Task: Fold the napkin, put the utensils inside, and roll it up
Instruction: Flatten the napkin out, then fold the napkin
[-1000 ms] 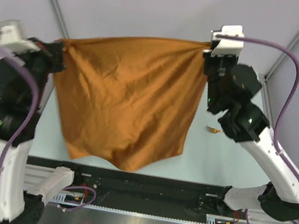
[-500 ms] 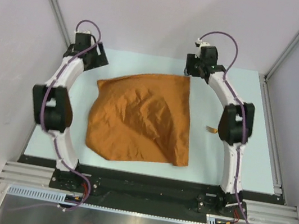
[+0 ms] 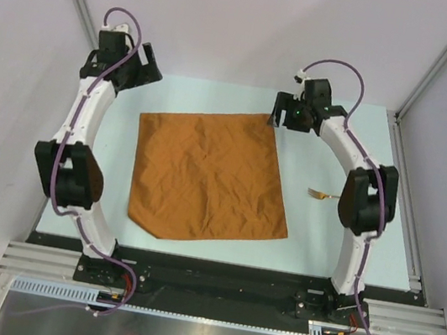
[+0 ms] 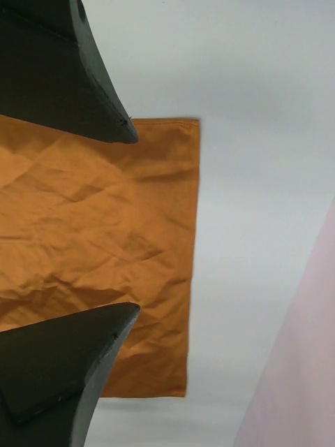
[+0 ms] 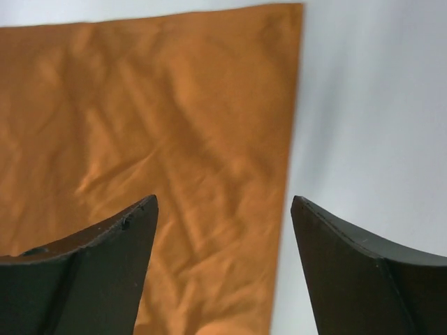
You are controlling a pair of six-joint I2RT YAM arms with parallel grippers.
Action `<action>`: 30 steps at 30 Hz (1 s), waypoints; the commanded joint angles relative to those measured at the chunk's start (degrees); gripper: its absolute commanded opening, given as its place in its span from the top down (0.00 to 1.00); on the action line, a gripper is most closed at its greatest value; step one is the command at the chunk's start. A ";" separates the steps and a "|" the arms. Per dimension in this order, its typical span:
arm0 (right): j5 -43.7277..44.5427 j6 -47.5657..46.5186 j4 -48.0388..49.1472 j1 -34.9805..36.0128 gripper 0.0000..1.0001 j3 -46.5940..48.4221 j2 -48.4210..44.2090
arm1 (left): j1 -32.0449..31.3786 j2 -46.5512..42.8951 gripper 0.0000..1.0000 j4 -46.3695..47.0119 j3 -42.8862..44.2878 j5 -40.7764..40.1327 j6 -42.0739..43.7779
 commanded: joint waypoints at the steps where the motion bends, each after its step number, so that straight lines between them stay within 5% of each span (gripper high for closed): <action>1: 2.33 3.89 0.52 4.98 0.20 -11.07 -9.60 | -0.94 -4.19 0.00 -3.23 -8.99 3.88 3.99; 7: 7.43 4.85 7.36 24.92 0.19 -26.40 -22.17 | -1.03 -25.10 0.00 5.81 -30.42 3.98 3.11; 15: 10.33 1.27 21.87 49.35 0.21 -29.67 -18.41 | 1.26 -42.42 0.00 7.22 -44.44 -14.17 7.94; 19: 12.88 -1.64 23.55 54.91 0.23 -24.49 -9.99 | 2.22 -46.99 0.00 6.70 -45.85 -23.01 9.79; 30: 17.54 -8.76 25.31 59.31 0.32 -14.21 2.95 | 2.84 -48.06 0.00 7.31 -46.64 -16.77 8.21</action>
